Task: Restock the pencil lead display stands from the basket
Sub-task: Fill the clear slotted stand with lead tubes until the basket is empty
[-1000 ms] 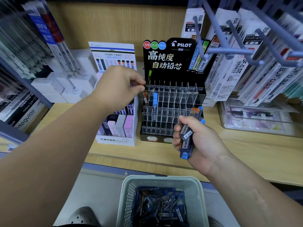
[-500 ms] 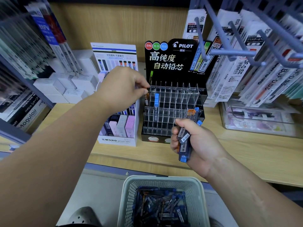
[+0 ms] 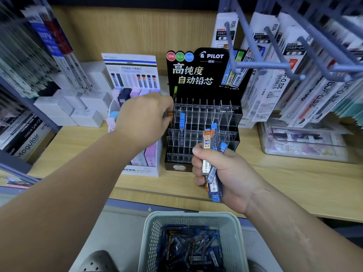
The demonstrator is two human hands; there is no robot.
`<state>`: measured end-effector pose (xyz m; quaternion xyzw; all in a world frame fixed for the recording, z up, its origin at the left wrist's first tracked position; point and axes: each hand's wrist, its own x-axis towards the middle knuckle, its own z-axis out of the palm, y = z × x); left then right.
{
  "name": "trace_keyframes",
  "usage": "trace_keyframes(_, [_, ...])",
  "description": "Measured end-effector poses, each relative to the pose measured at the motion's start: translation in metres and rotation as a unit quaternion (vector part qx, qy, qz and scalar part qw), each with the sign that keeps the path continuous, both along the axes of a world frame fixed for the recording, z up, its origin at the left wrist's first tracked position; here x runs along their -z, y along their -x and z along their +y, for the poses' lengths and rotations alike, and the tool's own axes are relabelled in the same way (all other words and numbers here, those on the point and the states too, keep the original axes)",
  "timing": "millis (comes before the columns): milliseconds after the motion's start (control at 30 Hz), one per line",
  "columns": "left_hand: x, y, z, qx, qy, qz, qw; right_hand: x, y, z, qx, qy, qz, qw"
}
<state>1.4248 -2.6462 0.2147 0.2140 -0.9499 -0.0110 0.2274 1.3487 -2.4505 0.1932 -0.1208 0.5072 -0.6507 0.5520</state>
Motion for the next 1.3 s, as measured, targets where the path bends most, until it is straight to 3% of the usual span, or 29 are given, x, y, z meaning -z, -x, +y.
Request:
trace_keyframes(67, [-0.009, 0.000, 0.009, 0.011, -0.061, 0.064, 0.996, -0.001, 0.000, 0.000, -0.008, 0.004, 0.006, 1.000])
trace_keyframes(133, [-0.020, 0.001, 0.024, 0.033, -0.229, 0.109, 0.967, -0.002, 0.000, 0.000, -0.017, 0.009, 0.014, 1.000])
trace_keyframes(200, [-0.025, 0.003, 0.042, 0.053, -0.387, 0.094, 0.916, -0.005, -0.001, 0.000, -0.021, 0.011, 0.014, 1.000])
trace_keyframes(333, [-0.023, 0.004, 0.065, 0.068, -0.507, 0.037, 0.859, -0.007, -0.003, 0.003, -0.007, 0.008, 0.001, 1.000])
trace_keyframes(467, [-0.024, 0.004, 0.080, 0.075, -0.564, 0.058, 0.820, -0.009, -0.001, 0.013, -0.001, 0.002, 0.019, 1.000])
trace_keyframes(600, [-0.023, 0.005, 0.091, 0.033, -0.646, 0.086, 0.757, -0.012, 0.001, 0.029, -0.012, 0.004, 0.035, 0.999])
trace_keyframes(733, [-0.020, 0.005, 0.104, 0.005, -0.720, 0.166, 0.674, -0.019, 0.008, 0.045, 0.014, -0.002, -0.047, 0.999])
trace_keyframes(867, [-0.021, 0.011, 0.122, -0.019, -0.726, 0.251, 0.640, -0.020, 0.020, 0.059, 0.061, -0.022, -0.096, 0.993])
trace_keyframes(1033, [-0.031, 0.024, 0.118, -0.049, -0.659, 0.335, 0.671, -0.011, 0.038, 0.075, 0.125, -0.071, -0.080, 0.986])
trace_keyframes(1167, [-0.031, 0.046, 0.105, -0.054, -0.536, 0.353, 0.765, -0.010, 0.046, 0.086, 0.121, -0.073, -0.066, 0.988])
trace_keyframes(1300, [-0.031, 0.075, 0.090, -0.042, -0.427, 0.302, 0.852, -0.010, 0.048, 0.089, 0.101, -0.067, -0.052, 0.991])
